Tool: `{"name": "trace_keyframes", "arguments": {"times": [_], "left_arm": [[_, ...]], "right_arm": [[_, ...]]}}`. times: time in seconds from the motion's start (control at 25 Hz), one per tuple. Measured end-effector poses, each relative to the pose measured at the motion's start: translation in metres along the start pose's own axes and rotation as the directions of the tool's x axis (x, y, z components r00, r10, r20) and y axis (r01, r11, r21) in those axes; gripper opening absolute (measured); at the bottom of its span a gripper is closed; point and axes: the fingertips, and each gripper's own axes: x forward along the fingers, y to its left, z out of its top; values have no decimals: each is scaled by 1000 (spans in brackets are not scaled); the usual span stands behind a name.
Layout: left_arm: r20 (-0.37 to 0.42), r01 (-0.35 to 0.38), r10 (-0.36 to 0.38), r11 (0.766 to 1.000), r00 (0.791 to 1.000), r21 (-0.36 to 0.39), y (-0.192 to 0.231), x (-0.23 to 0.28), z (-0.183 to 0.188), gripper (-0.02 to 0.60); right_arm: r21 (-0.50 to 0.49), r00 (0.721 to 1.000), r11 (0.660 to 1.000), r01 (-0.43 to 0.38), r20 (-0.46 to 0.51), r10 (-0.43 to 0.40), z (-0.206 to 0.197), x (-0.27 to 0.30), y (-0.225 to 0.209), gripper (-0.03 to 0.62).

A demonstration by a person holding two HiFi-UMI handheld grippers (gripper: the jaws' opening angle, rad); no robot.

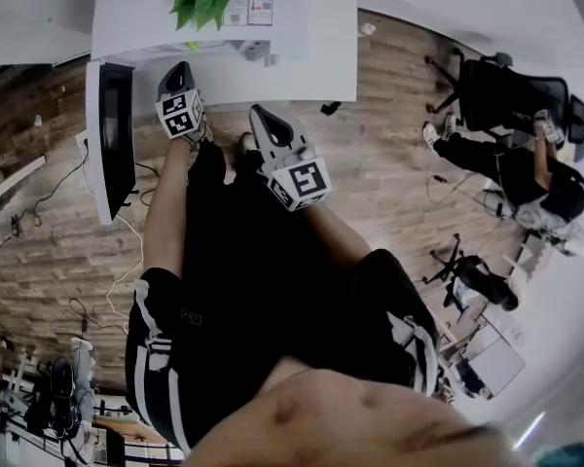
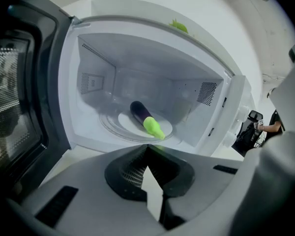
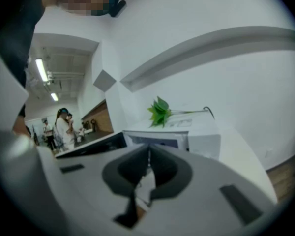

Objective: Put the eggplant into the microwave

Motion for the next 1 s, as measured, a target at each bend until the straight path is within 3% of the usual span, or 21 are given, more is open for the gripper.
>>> {"name": "trace_keyframes", "arguments": {"times": [0.4, 0.6, 0.84, 1.0], "left_arm": [[93, -55, 56, 998, 994, -10, -27, -97, 16, 31], [138, -42, 39, 999, 990, 18, -56, -151, 33, 31], [225, -82, 74, 996, 971, 28, -84, -211, 67, 31], [306, -116, 92, 991, 948, 63, -105, -258, 94, 31]], "right_arm": [[-25, 999, 999, -28, 35, 29, 13, -23, -6, 32], [-21, 997, 998, -57, 49, 58, 17, -38, -8, 32], [-34, 994, 995, -91, 50, 93, 15, -49, -12, 32], [-33, 992, 994, -109, 63, 111, 20, -61, -9, 32]]}}
